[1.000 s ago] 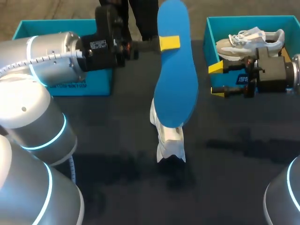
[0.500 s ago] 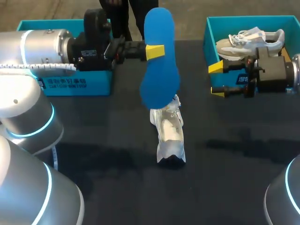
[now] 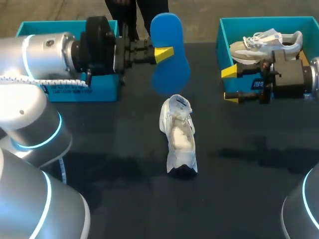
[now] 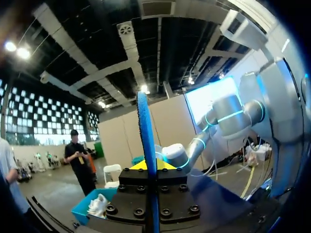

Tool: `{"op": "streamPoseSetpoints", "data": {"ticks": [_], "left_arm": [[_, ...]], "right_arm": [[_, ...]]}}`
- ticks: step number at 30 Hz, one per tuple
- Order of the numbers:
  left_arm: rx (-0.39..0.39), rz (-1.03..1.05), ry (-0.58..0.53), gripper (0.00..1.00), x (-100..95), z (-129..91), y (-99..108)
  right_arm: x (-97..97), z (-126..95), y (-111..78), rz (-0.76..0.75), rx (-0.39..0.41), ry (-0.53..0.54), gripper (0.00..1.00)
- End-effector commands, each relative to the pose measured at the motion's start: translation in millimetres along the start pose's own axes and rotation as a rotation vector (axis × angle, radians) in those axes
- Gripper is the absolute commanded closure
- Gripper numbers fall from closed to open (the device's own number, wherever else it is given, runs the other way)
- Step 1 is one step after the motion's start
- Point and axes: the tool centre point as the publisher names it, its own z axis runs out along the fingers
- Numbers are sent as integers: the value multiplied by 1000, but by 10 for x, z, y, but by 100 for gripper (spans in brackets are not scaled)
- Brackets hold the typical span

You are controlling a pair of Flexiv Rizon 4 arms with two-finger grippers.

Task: Take the shoe out of the shoebox, open the shoe tongue, remove and reinsert the insole, then place the shoe into the shoebox

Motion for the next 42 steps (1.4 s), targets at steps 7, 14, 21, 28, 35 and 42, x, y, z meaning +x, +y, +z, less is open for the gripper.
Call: {"op": "streamPoseSetpoints", "data": {"ticks": [7, 14, 21, 28, 35, 42], "left_arm": [[77, 304, 12, 100, 55, -12, 223], [122, 667, 44, 100, -40, -22, 438], [61, 926, 81, 100, -107, -37, 549], [33, 1037, 45, 100, -117, -43, 657], [33, 1037, 45, 100, -117, -43, 657], [36, 1084, 69, 100, -102, -46, 702]], "right_arm": [[0, 15, 6, 1, 0, -2, 0], [0, 15, 6, 1, 0, -2, 0], [0, 15, 6, 1, 0, -2, 0], [0, 15, 6, 1, 0, -2, 0], [0, 15, 6, 1, 0, -2, 0], [0, 15, 6, 1, 0, -2, 0]]}}
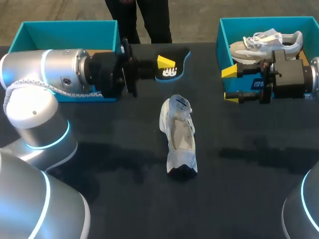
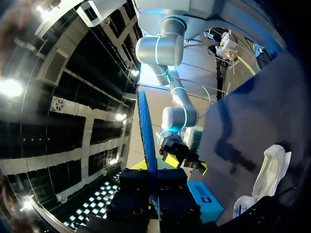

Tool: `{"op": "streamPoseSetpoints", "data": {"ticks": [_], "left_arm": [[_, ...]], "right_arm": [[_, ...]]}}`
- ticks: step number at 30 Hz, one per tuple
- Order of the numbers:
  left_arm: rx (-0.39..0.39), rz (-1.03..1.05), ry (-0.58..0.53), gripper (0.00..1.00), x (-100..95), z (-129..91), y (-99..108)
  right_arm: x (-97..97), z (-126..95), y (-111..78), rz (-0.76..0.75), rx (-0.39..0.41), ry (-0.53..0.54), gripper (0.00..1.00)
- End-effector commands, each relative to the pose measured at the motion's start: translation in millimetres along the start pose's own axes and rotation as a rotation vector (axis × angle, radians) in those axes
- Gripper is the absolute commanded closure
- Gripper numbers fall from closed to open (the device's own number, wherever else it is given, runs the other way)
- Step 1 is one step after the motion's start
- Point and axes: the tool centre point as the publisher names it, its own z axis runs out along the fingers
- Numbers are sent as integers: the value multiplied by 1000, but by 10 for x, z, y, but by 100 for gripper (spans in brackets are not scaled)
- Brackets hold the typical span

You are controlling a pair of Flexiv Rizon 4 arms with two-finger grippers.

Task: Take the shoe out of the shoebox, open the shoe tongue, remove and reinsert the insole, then place the shoe into the shoebox

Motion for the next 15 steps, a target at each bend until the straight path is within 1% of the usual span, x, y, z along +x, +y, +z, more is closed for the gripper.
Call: {"op": "streamPoseSetpoints", "data": {"ticks": [1, 3, 6, 8, 13, 15], "left_arm": [[19, 91, 34, 100, 96, -1, 13], [1, 147, 40, 100, 158, 6, 29], [3, 237, 78, 100, 244, 1, 55], [-21, 253, 69, 100, 273, 14, 67], [-33, 336, 107, 100, 382, 18, 127], [-21, 373, 123, 100, 439, 24, 154]], "right_arm": [[-5, 19, 10, 0, 0, 0, 0], [-5, 19, 10, 0, 0, 0, 0], [-2, 30, 10, 2, 4, 2, 0], [5, 42, 10, 2, 7, 3, 0], [42, 86, 10, -2, 21, 7, 0], [58, 112, 11, -3, 25, 11, 0]]}}
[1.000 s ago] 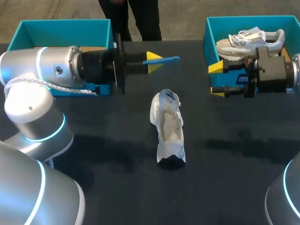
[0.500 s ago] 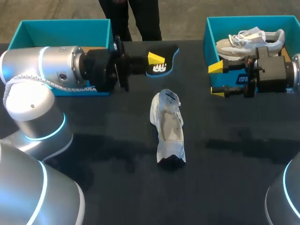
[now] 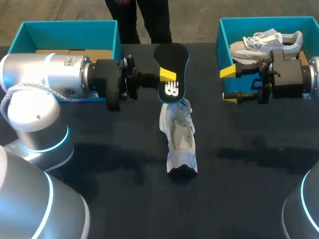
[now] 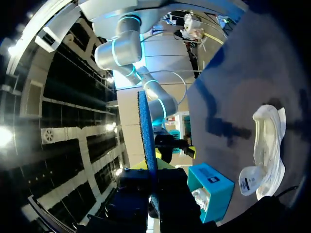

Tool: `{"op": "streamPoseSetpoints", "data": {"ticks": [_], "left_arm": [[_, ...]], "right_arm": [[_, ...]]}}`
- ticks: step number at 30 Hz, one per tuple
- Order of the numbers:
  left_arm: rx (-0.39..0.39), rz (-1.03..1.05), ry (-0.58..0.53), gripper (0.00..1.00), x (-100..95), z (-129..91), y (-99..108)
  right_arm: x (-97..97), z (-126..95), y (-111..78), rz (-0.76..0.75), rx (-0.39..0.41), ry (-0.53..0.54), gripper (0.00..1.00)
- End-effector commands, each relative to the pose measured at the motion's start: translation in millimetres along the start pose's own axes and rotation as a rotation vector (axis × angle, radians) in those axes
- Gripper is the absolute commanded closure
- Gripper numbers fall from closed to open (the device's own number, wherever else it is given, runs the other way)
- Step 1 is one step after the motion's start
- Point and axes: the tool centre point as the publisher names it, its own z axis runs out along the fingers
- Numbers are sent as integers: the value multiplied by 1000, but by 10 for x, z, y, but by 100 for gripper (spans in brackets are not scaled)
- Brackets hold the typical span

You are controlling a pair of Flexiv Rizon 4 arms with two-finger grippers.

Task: Take the shoe out of the shoebox, open the shoe tongue, remove and reinsert the insole, then place the shoe into the shoebox

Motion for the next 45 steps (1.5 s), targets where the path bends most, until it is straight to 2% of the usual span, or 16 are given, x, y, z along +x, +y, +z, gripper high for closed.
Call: {"op": "streamPoseSetpoints", "data": {"ticks": [1, 7, 14, 16, 21, 31, 33, 35, 37, 45], "left_arm": [[4, 35, 9, 100, 103, 55, 6], [12, 130, 47, 100, 236, 122, 36], [14, 150, 45, 100, 341, 262, 36], [35, 165, 43, 100, 370, 314, 35], [59, 173, 38, 100, 397, 451, 5], [85, 180, 41, 100, 441, 568, -26], [84, 180, 42, 100, 446, 580, -36], [81, 180, 40, 100, 448, 590, -52], [82, 181, 40, 100, 462, 593, -70], [81, 180, 51, 100, 493, 576, -123]], "right_arm": [[21, 78, 40, -2, 10, 3, 0], [57, 159, 65, -8, 18, 11, 0], [118, 266, 83, -16, 39, 19, 0], [133, 290, 87, -17, 41, 20, 0], [153, 353, 107, -20, 54, 25, 0], [168, 474, 137, -23, 88, 39, 1], [170, 486, 145, -23, 93, 40, 12], [171, 496, 153, -23, 95, 43, 34], [169, 505, 160, -23, 97, 44, 51], [155, 518, 188, -17, 86, 48, 64]]}}
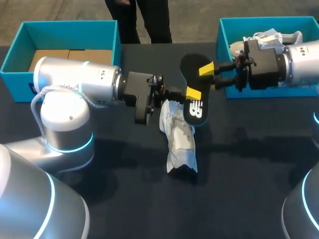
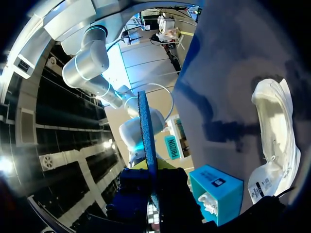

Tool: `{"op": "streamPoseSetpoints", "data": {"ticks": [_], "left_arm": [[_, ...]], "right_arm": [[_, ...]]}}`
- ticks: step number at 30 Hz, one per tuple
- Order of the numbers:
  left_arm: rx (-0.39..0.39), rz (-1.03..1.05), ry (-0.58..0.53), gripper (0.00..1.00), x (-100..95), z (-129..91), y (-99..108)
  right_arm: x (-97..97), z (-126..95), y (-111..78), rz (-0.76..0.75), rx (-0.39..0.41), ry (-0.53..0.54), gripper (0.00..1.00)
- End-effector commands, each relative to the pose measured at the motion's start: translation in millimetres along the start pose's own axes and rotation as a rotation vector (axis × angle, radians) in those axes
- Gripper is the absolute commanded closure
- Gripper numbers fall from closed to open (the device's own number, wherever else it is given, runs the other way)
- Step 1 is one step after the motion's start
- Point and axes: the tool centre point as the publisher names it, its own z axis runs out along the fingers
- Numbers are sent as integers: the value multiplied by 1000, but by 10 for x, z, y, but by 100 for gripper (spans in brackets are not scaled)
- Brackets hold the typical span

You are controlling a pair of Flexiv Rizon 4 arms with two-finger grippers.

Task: Take the shoe out of the shoebox, open the shoe tongue, remove and reinsert the insole, then place the shoe into the shoebox

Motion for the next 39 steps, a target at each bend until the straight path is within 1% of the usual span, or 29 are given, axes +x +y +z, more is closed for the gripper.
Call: {"op": "streamPoseSetpoints", "data": {"ticks": [1, 4, 5, 8, 15, 16, 17, 20, 22, 30, 39], "left_arm": [[-9, 1, 3, 100, 5, -10, -44], [-8, -1, 4, 100, 6, -16, -66], [-8, -1, 4, 100, 7, -17, -69], [-10, -4, 6, 100, 13, -20, -75], [-36, -29, -2, 100, 11, -3, -54], [-36, -28, 4, 69, 7, -2, -53], [-50, -27, 3, 0, 2, -5, -48], [-51, -64, 11, 0, -44, -42, -52], [-38, -76, 32, 0, -100, -70, -60], [-14, -126, 128, 0, -239, -349, -53], [69, -235, 279, 0, -379, -639, -33]], "right_arm": [[-11, 32, 19, 1, 0, -1, 66], [-20, 30, 25, 2, -2, -2, 71], [-20, 30, 26, 3, -3, -3, 75], [-20, 30, 27, 3, -3, -1, 100], [-18, 42, 25, 2, 6, -2, 100], [-19, 40, 26, 2, 5, -3, 100], [-24, 32, 29, 3, 3, -5, 100], [-46, 14, 35, 6, -4, -9, 100], [-64, 9, 37, 8, -6, -10, 100], [-179, 16, 25, 23, -9, -29, 100], [-311, 29, 23, 41, -15, -63, 100]]}}
